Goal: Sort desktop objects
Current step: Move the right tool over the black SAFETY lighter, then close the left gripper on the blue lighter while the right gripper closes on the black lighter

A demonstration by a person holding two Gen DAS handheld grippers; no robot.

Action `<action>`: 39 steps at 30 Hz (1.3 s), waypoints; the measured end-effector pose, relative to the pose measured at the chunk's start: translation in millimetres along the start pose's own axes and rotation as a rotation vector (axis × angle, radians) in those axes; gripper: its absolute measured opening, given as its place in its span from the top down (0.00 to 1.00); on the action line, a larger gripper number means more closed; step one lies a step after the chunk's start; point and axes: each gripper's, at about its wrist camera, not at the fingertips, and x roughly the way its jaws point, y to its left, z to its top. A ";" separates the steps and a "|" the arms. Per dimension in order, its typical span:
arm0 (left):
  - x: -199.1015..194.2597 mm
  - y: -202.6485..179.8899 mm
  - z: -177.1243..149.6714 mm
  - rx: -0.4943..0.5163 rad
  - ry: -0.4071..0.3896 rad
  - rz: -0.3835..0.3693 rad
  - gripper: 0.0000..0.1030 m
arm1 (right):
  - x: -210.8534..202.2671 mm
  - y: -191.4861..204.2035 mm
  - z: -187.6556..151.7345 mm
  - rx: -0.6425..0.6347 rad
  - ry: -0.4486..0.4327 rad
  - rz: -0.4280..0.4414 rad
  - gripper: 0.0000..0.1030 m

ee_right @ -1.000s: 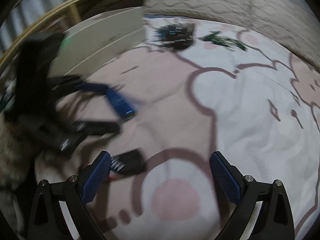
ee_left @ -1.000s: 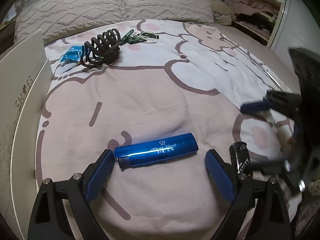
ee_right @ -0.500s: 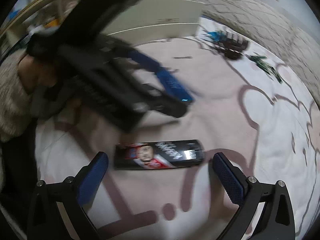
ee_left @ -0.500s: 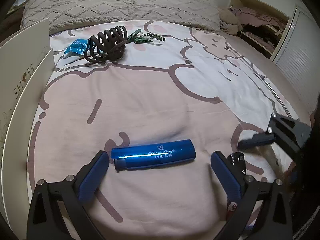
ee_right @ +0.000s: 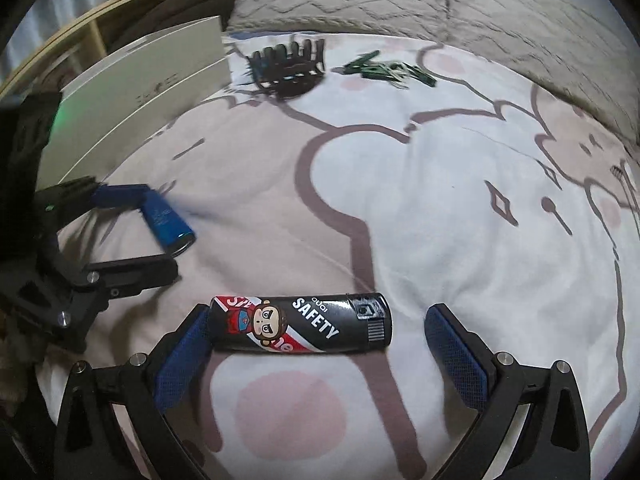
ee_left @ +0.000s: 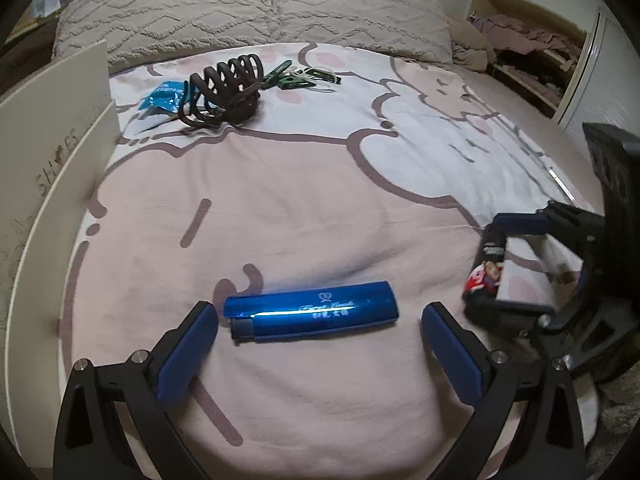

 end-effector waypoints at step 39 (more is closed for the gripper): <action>2.8 18.9 -6.1 0.003 0.025 0.084 0.00 | -12.5 15.0 -13.1 -0.044 -0.110 -0.102 0.19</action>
